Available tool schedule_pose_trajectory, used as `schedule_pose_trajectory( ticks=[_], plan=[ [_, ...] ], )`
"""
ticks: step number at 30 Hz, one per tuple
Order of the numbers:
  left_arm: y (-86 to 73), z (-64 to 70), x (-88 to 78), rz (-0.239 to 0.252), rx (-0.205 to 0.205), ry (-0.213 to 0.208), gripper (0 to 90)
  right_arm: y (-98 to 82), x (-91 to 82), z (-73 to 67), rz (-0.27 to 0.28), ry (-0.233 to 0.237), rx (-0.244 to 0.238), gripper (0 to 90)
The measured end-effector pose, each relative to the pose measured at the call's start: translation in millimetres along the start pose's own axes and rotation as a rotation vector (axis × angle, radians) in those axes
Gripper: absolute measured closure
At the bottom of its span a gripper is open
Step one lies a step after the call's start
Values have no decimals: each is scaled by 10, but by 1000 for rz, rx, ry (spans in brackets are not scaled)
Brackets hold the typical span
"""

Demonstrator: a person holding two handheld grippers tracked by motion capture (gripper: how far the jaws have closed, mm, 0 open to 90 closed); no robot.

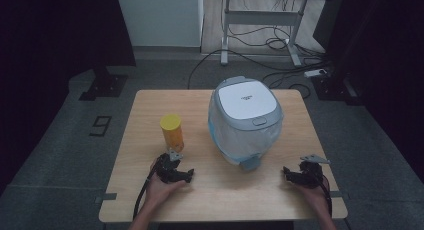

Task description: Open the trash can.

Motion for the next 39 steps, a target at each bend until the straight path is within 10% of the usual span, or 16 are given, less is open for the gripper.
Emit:
schedule_pose_trajectory(
  ticks=[24,39],
  plan=[
    [-47,-37,-77,5,-6,16,144,33,-51,30,18,55,41,228],
    [-20,-119,-198,53,-61,-13,149,226,-423,-87,143,192,43,412]
  ],
)
Point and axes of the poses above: each handheld gripper's, and its own axes: x roughly forward along the jaws, y roughly out of its top, z roughly to its right, the point moved 7 cm from there along x, roughly forward along the jaws, and after that the axes turned 9 degrees about x, right-handed, at the moved point
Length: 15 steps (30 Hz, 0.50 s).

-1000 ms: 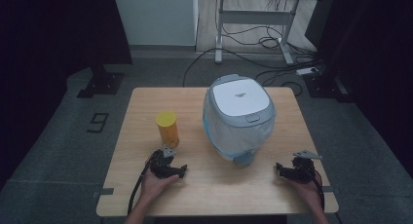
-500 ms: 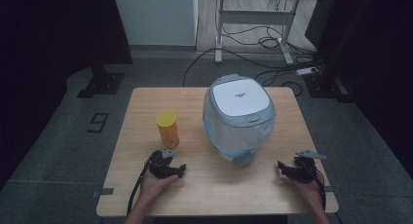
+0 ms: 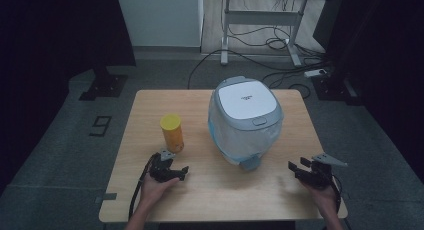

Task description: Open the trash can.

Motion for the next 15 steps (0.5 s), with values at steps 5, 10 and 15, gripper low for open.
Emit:
schedule_pose_trajectory(
  ticks=[5,10,15],
  plan=[
    [9,-12,-17,9,-11,-6,154,51,-64,-37,19,35,-1,471],
    [4,-4,-8,3,-3,-7,157,162,-192,-119,59,83,-13,585],
    [10,19,-8,2,8,-11,159,224,-258,-178,81,121,-14,675]
  ],
)
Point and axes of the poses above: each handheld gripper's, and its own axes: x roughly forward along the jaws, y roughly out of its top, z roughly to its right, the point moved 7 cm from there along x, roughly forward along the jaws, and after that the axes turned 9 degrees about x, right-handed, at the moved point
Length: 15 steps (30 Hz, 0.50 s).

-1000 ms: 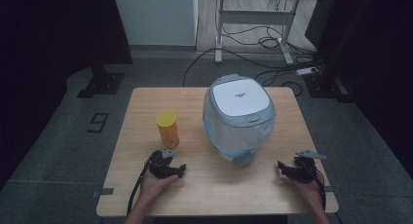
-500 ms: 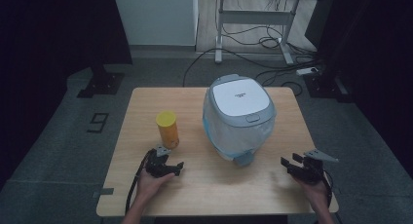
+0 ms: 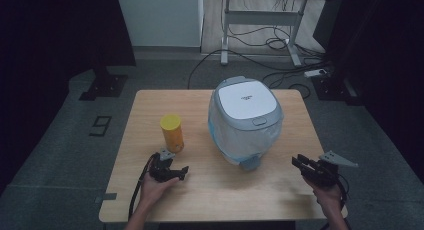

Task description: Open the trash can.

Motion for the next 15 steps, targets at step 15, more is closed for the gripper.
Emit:
schedule_pose_trajectory(
  ticks=[15],
  plan=[
    [-15,47,25,-19,14,-16,163,280,-194,-259,70,116,-34,890]
  ],
)
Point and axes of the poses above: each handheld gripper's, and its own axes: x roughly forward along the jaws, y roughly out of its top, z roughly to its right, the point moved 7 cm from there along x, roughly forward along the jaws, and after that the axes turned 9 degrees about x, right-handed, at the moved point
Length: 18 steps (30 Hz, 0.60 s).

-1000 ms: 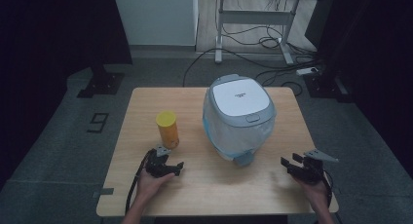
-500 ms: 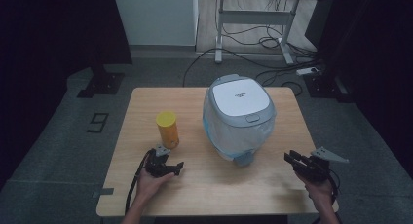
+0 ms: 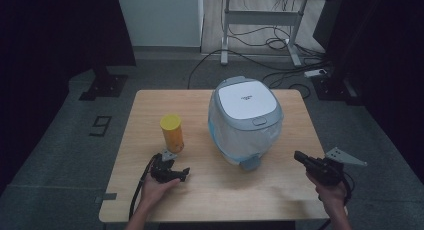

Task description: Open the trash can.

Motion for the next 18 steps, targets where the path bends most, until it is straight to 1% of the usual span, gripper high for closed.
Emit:
schedule_pose_trajectory(
  ticks=[3,4,5,7,8,9,10,12,13,15,17,18],
  plan=[
    [-4,15,7,-3,1,-7,165,69,-10,-85,9,17,-17,892],
    [-4,15,7,-3,1,-7,165,69,-10,-85,9,17,-17,892],
    [-6,27,13,-5,4,-9,165,134,-21,-158,19,37,-33,892],
    [-7,32,15,-7,6,-9,166,156,-25,-181,21,42,-36,892],
    [-8,36,17,-9,8,-11,166,188,-30,-210,25,50,-45,892],
    [-8,40,19,-10,10,-12,166,251,-43,-261,31,69,-53,892],
    [-8,40,19,-10,10,-12,167,251,-43,-261,31,69,-53,892],
    [-6,42,21,-8,8,-13,167,312,-48,-296,33,77,-62,892],
    [-8,41,25,-10,8,-15,168,373,-48,-328,35,81,-71,892],
    [-11,40,28,-12,8,-15,168,436,-45,-363,38,90,-80,892],
    [-15,41,34,-16,8,-17,168,467,-42,-381,38,93,-85,893],
    [-17,43,37,-18,8,-19,169,528,-35,-421,42,105,-91,893]
  ],
)
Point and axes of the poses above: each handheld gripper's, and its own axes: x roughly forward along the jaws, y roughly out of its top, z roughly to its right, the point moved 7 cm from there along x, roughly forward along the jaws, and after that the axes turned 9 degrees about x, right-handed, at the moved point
